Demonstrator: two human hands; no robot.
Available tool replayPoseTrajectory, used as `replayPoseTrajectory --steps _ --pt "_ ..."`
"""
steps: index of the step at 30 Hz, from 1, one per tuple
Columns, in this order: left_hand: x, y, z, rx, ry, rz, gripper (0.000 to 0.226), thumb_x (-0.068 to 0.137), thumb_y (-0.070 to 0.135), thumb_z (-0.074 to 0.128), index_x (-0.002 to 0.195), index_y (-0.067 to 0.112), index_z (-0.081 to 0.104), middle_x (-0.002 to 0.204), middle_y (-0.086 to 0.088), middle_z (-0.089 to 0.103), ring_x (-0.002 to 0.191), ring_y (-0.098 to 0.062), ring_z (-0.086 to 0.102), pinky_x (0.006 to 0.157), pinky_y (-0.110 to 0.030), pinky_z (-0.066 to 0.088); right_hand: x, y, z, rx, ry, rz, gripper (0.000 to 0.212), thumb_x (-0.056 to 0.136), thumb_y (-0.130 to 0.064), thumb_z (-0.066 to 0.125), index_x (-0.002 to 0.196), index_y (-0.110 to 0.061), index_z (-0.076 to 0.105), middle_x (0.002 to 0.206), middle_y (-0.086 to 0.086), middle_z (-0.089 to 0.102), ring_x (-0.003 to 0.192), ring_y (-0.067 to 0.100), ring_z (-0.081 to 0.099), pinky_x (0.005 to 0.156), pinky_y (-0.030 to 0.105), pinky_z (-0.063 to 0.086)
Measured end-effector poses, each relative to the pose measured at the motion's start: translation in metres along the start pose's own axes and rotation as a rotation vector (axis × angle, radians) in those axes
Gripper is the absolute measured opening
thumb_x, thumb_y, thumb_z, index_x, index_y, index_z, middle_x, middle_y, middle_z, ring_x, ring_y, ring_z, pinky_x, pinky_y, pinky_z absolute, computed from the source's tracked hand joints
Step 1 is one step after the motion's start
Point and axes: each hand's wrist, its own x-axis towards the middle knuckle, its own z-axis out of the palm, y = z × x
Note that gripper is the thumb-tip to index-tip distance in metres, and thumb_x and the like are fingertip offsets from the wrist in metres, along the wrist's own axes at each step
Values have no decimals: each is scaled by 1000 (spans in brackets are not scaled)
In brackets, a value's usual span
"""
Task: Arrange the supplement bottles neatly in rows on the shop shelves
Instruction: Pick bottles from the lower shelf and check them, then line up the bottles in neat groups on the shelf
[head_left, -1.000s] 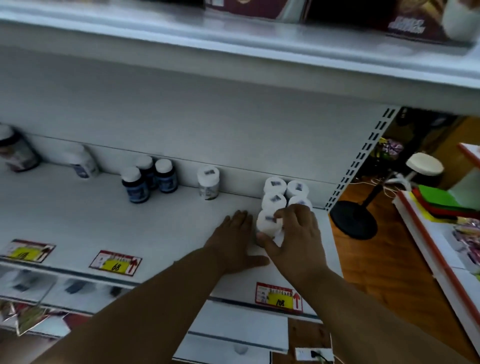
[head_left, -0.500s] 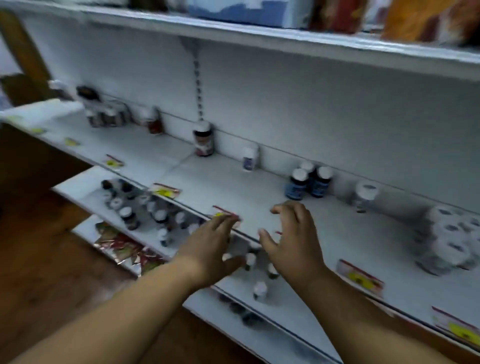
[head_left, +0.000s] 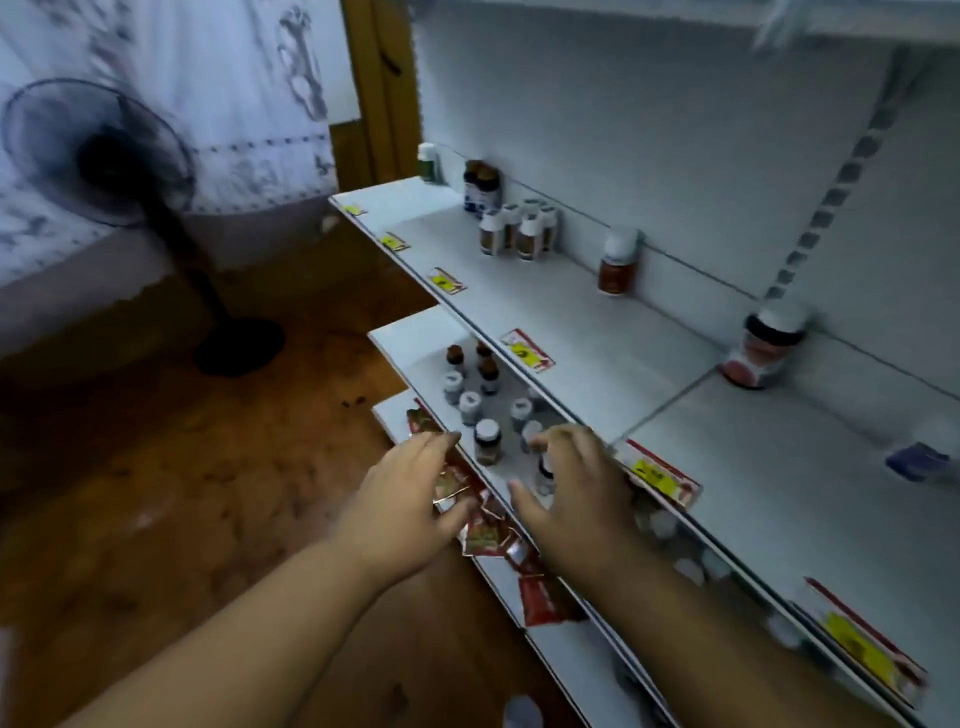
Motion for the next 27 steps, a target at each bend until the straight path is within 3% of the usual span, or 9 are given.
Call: replayPoseTrajectory --steps 9,17,23,27 --pt "91 -170 -66 29 83 -186 72 88 56 58 149 29 31 148 7 39 135 -14 36 110 -29 31 162 -83 137 101 -207 -40 38 86 -39 65 120 -29 50 126 -8 44 114 12 45 91 30 46" --pt "213 -323 -73 -49 -59 -50 67 90 54 56 147 30 32 147 9 43 133 -13 40 106 -28 34 266 -124 257 121 -142 258 31 85 -31 68 112 -25 55 111 -11 45 104 8 48 81 20 42" --pt "322 -382 -40 -106 -236 52 68 88 55 58 146 27 36 142 4 49 129 -15 45 105 -30 39 325 -85 313 93 -89 548 37 85 -35 70 116 -27 52 116 -10 46 107 7 48 81 20 41" --pt "397 -420 36 -248 -315 -35 68 88 53 61 146 29 36 144 7 48 127 -11 48 102 -28 41 379 -11 390 214 -54 769 49 83 -36 74 124 -26 50 123 -3 53 110 12 54 85 27 46"
